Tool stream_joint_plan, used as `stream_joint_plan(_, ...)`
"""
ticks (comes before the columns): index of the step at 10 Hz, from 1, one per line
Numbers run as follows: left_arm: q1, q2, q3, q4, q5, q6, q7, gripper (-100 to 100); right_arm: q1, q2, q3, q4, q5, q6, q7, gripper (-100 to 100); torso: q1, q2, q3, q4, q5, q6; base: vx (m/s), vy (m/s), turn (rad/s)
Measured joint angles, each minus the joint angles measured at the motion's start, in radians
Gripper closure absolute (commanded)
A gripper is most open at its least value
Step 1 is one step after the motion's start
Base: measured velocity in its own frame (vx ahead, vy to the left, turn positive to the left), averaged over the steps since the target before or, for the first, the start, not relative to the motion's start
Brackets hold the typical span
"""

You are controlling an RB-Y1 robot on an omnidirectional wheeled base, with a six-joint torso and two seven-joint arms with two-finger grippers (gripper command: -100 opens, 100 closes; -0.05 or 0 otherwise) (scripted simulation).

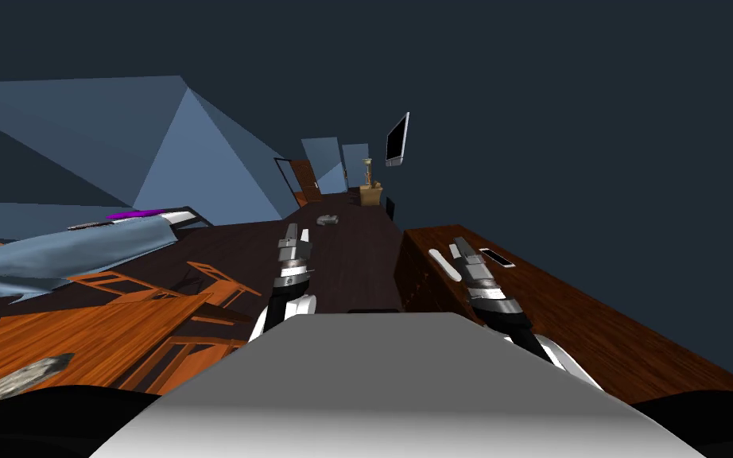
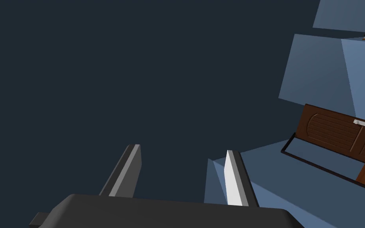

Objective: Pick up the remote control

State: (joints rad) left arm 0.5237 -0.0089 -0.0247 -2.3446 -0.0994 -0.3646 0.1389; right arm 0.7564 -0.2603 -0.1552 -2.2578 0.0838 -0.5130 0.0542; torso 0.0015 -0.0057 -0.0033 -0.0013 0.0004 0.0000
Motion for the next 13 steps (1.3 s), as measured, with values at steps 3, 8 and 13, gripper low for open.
stream_joint_plan(3, 0.000, 0.000, 0.000, 0.000, 0.000, 0.000, 0.000, 0, 0.084, -0.078, -0.062, 0.017, 0.032, 0.032, 0.026, -100, 0.000, 0.001, 0.001, 0.000, 0.000, 0.000, 0.073, 0.027, 0.090)
stream_joint_plan(8, 0.000, 0.000, 0.000, 0.000, 0.000, 0.000, 0.000, 0, 0.220, -0.205, -0.165, 0.046, 0.072, 0.068, 0.057, -100, 0.000, 0.002, 0.001, 0.000, 0.000, 0.000, 0.064, 0.018, 0.066)
stream_joint_plan(13, 0.000, 0.000, 0.000, 0.000, 0.000, 0.000, 0.000, 0, 0.327, -0.309, -0.237, 0.066, 0.103, 0.114, 0.081, -100, 0.000, 0.001, 0.001, 0.000, 0.000, 0.000, 0.070, 0.017, 0.070)
